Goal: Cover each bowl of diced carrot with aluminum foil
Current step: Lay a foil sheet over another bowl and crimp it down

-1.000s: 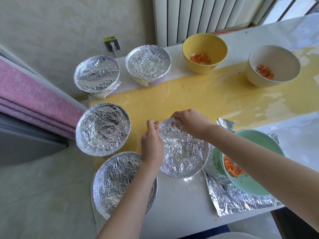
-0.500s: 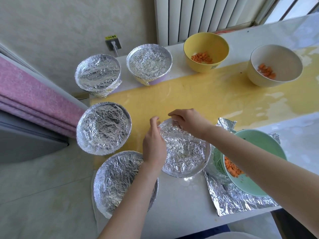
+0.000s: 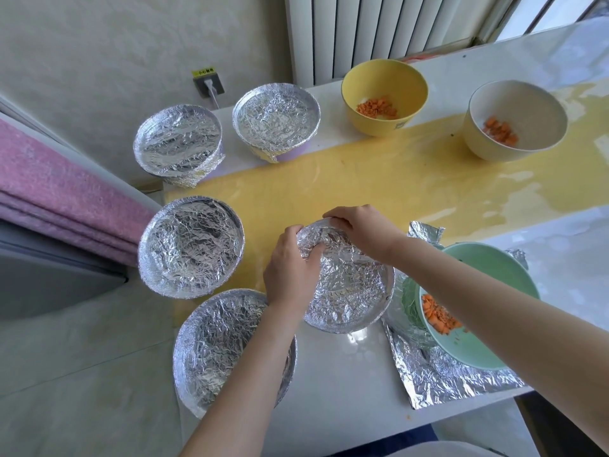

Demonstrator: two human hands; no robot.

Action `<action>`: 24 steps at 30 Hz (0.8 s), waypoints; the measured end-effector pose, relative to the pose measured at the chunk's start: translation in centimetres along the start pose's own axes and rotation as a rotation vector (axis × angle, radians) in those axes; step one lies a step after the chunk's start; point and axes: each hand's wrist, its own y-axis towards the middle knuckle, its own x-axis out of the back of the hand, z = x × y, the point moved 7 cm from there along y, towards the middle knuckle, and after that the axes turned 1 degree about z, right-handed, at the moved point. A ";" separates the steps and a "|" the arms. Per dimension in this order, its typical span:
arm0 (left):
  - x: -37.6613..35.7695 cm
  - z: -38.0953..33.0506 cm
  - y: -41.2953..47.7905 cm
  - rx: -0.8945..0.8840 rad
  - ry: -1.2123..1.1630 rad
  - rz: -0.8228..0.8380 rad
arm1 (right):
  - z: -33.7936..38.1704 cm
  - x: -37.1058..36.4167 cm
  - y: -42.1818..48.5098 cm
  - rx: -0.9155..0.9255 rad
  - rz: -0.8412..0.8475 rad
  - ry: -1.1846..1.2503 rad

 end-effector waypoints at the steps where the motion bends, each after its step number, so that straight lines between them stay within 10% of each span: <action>1: 0.1 0.0 0.1 0.005 -0.012 0.000 | 0.1 -0.1 0.1 0.000 0.010 0.001; 24: 1.3 -0.9 -0.6 -0.079 -0.133 -0.086 | 2.3 -0.6 0.3 0.150 0.059 -0.112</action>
